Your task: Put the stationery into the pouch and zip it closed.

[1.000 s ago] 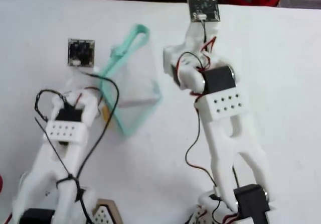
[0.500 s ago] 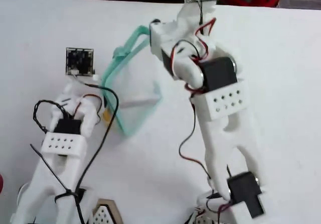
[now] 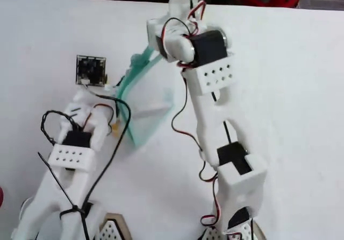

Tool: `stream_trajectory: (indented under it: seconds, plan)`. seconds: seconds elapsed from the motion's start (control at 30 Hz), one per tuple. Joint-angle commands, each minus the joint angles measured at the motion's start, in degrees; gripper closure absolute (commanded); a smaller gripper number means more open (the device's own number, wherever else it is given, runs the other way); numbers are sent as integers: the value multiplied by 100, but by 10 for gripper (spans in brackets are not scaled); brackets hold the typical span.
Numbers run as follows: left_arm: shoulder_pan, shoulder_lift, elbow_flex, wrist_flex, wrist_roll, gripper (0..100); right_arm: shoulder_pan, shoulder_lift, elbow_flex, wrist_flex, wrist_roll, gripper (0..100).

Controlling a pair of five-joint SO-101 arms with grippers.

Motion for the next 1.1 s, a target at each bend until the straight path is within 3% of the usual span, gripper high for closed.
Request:
stream_trajectory:
  seconds: [0.0,0.6,0.87,1.07]
  plan:
    - [84,-119,-70,-123,35,828,75,-4,-598,207,18,811]
    - [66,-119,-53,-123,35,828,66,4,-589,804,35,813]
    - [66,-119,-35,-123,35,828,84,4,-141,813,62,984]
    - [-136,-154,-44,-88,44,824,488,-57,-18,813,18,981]
